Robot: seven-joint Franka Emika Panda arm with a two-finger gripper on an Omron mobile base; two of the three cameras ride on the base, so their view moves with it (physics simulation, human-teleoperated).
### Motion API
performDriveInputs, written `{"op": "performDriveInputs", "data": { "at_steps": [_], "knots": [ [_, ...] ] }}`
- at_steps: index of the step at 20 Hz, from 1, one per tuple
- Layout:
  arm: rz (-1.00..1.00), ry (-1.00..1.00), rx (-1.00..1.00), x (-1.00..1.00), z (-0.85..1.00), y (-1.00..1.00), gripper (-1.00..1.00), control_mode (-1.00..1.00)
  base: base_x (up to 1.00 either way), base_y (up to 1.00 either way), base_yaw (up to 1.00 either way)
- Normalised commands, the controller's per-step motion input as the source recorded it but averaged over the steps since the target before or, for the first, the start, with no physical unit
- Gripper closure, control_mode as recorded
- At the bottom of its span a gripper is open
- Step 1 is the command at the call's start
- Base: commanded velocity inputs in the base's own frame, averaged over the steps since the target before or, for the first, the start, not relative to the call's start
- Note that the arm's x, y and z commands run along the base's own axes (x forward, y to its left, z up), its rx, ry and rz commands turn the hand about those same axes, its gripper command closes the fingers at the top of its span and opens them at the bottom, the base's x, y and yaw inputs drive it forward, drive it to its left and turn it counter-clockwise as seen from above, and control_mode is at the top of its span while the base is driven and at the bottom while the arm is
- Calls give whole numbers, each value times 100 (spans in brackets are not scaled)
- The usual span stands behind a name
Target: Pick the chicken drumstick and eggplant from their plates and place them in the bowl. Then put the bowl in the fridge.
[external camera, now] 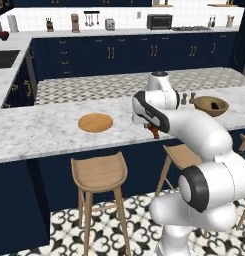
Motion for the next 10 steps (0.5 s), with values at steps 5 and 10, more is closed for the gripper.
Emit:
{"op": "performDriveInputs", "data": {
  "at_steps": [5,10],
  "knots": [
    [0,0,0,0,0,0,100,100,-14,-100,0],
    [0,0,0,0,0,0,100,100,0,-100,0]
  ]
}}
